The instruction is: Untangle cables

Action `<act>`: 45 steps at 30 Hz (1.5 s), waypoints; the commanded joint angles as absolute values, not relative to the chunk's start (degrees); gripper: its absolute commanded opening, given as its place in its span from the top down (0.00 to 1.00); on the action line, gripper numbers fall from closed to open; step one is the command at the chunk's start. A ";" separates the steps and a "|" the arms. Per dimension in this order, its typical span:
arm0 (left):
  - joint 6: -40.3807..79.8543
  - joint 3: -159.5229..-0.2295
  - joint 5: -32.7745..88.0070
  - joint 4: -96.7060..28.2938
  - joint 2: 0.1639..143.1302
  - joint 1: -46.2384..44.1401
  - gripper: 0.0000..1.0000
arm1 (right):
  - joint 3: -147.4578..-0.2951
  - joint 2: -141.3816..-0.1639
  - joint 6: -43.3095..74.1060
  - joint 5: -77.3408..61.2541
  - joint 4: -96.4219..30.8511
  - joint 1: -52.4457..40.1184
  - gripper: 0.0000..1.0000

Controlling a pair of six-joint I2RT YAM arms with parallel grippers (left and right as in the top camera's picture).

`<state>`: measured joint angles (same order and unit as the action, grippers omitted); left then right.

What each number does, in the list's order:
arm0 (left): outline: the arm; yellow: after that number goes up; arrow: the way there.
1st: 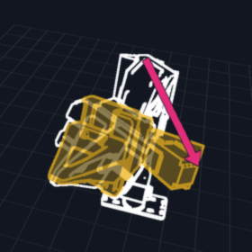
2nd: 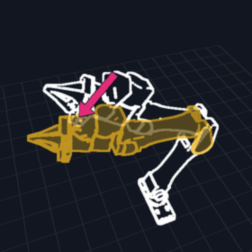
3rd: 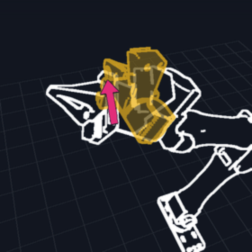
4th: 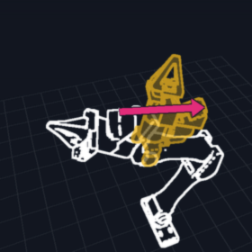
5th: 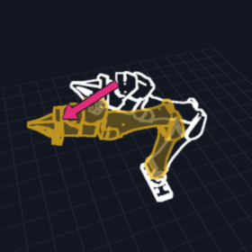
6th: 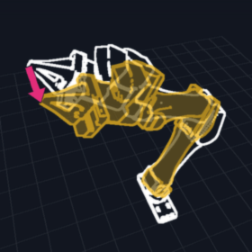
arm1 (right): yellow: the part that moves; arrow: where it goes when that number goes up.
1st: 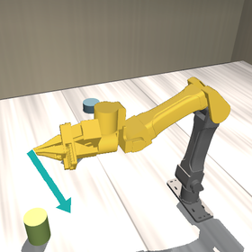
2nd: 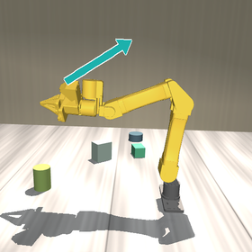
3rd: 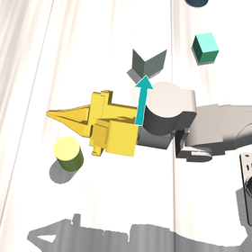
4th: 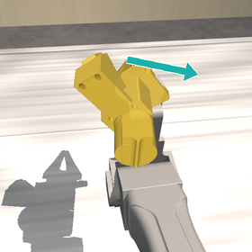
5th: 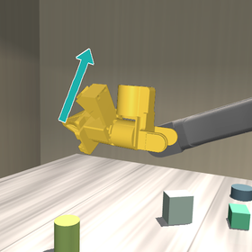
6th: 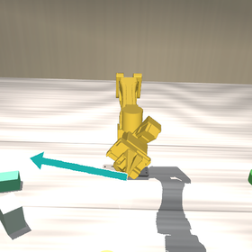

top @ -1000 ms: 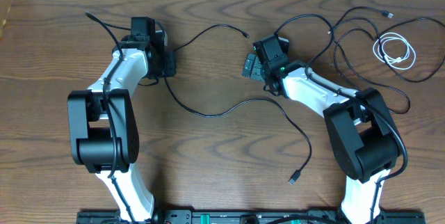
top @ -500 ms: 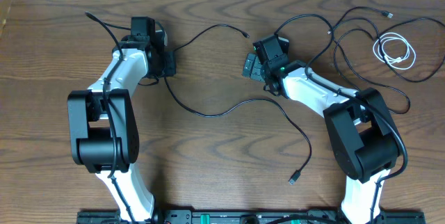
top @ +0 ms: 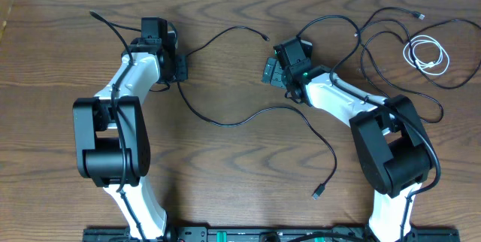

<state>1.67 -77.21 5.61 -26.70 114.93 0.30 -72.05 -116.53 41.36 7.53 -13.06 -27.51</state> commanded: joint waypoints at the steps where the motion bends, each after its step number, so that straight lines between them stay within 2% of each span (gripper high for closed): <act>1: 1.80 -76.97 4.45 -26.44 116.09 -0.10 0.72 | -71.44 -118.28 41.04 7.38 -13.54 -27.49 0.01; 15: 1.78 -76.97 4.47 -26.30 116.81 -1.10 0.73 | -71.44 -118.26 41.01 5.13 -13.50 -27.55 0.07; 17: 1.78 -76.97 4.47 -26.30 116.81 -1.10 0.79 | -71.44 -118.26 40.56 2.85 -13.43 -27.64 0.05; 18: 1.78 -76.97 4.47 -26.30 116.81 -1.10 0.85 | -71.44 -118.26 38.15 0.89 -12.56 -27.64 0.05; 20: 1.78 -76.97 4.47 -26.30 116.81 -1.10 0.92 | -71.79 -117.62 28.99 -4.99 -10.33 -27.64 0.14; 21: 1.78 -76.97 4.47 -26.30 116.81 -1.10 0.92 | -72.53 -116.11 21.96 -8.95 -9.78 -27.64 0.16; 23: 1.78 -76.97 4.47 -26.30 116.81 -1.10 0.92 | -73.41 -111.63 16.86 -9.74 -10.07 -27.64 0.11; 27: 1.78 -76.97 4.47 -26.30 116.81 -1.10 0.92 | -73.41 -105.12 16.93 -15.29 -10.07 -27.64 0.01; 30: 1.78 -76.97 4.47 -26.30 116.81 -1.10 0.92 | -73.41 -102.50 20.27 -17.76 -11.97 -27.64 0.01; 34: 1.78 -76.97 4.45 -26.28 116.81 -1.10 0.93 | -73.41 -101.86 23.73 -29.95 -17.78 -27.75 0.02; 35: 1.78 -76.97 4.47 -26.28 116.81 -1.10 0.92 | -73.41 -101.86 23.73 -31.40 -20.34 -27.75 0.09; 37: 1.78 -76.97 4.47 -26.26 116.81 -1.10 0.92 | -73.41 -101.86 23.73 -33.43 -25.32 -27.73 0.40; 38: 1.78 -76.97 4.47 -26.26 116.81 -1.10 0.92 | -73.41 -101.86 23.73 -34.98 -28.29 -27.75 0.51; 40: 1.78 -76.97 4.47 -26.26 116.81 -1.10 0.92 | -73.41 -101.86 23.73 -37.60 -31.79 -27.75 0.59; 41: 1.78 -76.97 4.47 -26.26 116.81 -1.10 0.92 | -73.41 -101.86 23.73 -39.27 -33.50 -27.79 0.57; 42: 1.78 -76.97 4.47 -26.26 116.81 -1.10 0.92 | -73.38 -101.89 23.73 -40.82 -35.53 -27.88 0.51; 43: 1.80 -76.97 4.47 -26.26 116.81 -1.10 0.92 | -73.38 -101.89 23.73 -41.01 -38.68 -28.12 0.27; 45: 1.80 -76.97 4.47 -26.26 116.81 -1.10 0.92 | -73.38 -101.91 23.79 -38.96 -42.54 -28.23 0.22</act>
<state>1.56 -77.21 5.58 -26.35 115.94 -1.04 -73.12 -101.93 23.68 -37.36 -39.53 -27.55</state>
